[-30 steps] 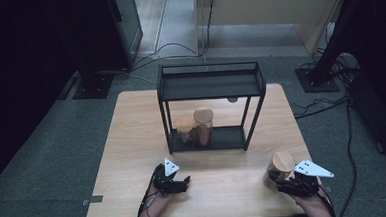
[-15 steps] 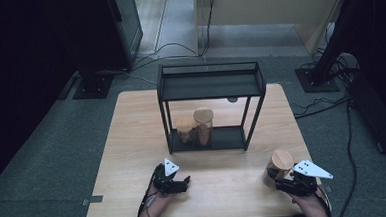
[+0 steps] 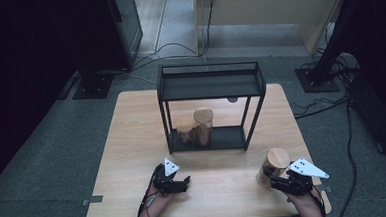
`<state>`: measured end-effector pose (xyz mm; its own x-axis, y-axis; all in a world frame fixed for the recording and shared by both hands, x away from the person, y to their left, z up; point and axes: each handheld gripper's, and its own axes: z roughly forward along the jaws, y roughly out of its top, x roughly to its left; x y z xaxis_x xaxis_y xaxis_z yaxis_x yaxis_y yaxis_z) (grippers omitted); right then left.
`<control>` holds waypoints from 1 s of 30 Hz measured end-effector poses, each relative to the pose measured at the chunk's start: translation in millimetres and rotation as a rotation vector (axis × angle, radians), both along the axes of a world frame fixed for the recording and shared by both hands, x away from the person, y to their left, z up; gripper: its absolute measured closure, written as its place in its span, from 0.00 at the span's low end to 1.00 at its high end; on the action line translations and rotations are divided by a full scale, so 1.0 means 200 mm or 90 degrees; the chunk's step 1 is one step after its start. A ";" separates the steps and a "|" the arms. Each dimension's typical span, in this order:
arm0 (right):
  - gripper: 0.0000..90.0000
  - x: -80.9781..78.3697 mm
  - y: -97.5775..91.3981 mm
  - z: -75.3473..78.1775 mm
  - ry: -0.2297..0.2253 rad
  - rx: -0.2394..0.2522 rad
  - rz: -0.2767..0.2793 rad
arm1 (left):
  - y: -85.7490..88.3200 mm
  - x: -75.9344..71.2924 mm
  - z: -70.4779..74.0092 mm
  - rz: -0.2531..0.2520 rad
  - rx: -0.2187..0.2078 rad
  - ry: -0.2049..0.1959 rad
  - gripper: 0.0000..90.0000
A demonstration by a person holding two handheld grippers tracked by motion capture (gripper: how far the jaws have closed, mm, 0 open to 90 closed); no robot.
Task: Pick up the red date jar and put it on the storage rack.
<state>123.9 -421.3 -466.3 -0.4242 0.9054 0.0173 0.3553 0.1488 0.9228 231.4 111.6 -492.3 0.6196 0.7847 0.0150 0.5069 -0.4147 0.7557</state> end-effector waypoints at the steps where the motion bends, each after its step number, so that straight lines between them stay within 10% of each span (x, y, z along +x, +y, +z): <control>1: 0.28 0.00 0.01 0.00 -0.002 0.001 -0.003 | 0.00 0.00 0.00 0.000 0.000 0.000 0.20; 30: 0.28 0.13 0.29 0.13 0.024 -0.016 0.011 | 0.01 0.00 0.00 -0.016 -0.002 0.001 0.20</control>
<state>149.4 -363.9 -440.4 -0.4387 0.8986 0.0109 0.3863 0.1776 0.9051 231.9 114.4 -492.3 0.6386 0.7694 0.0115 0.4982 -0.4248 0.7558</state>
